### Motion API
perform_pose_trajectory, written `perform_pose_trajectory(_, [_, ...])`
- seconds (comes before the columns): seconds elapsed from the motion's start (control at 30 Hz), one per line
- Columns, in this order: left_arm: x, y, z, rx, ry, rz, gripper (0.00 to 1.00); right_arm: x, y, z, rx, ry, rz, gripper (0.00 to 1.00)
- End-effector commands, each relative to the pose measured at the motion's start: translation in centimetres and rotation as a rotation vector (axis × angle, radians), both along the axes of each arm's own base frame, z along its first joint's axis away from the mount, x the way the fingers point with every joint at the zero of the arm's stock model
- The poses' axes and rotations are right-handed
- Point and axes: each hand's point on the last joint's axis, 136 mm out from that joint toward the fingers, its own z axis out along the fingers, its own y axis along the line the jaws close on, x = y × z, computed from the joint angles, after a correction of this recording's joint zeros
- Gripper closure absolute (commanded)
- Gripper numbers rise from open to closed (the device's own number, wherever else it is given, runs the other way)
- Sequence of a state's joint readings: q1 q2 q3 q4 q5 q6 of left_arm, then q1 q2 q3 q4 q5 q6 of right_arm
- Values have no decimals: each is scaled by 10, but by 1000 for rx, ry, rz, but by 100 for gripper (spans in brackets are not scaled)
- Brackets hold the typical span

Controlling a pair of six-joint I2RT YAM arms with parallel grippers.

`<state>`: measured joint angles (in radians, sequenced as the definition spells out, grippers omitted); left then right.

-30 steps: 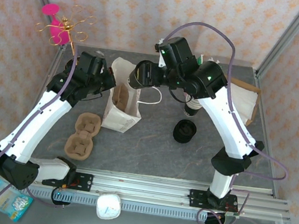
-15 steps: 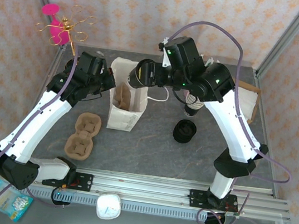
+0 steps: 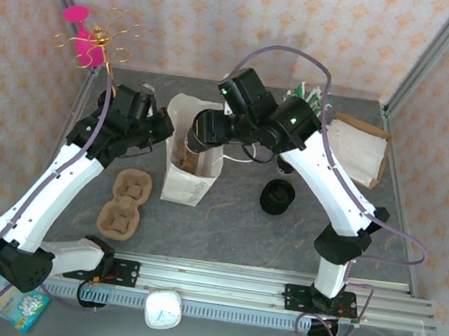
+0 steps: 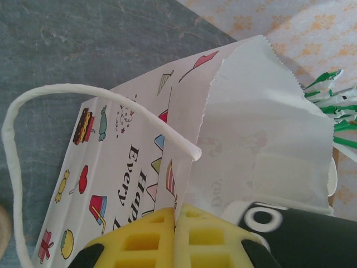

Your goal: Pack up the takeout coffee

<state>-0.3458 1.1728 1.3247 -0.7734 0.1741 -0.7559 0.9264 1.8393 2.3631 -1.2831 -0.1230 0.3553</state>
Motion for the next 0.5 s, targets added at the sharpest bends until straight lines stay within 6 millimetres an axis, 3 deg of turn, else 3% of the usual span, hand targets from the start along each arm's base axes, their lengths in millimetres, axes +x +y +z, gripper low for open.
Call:
perform_pose_trajectory(0.0, [-1,-3,4,-73,-14,21,100,-4,-12,-17,-63,28,-50,46])
perform_pose_trajectory(0.13, [-3,-4,6,-122,-32,37,100,-11,-12,-36,-106,62,-46,47])
perform_pose_trajectory(0.33, [-5,-9,-10,-164,-7,45,100,-19,-5,-59,-151,114,-24,48])
perform_pose_trajectory(0.47, [-6,-7,-6,-162,-23,51,100,-21,4,-69,-168,130,-16,49])
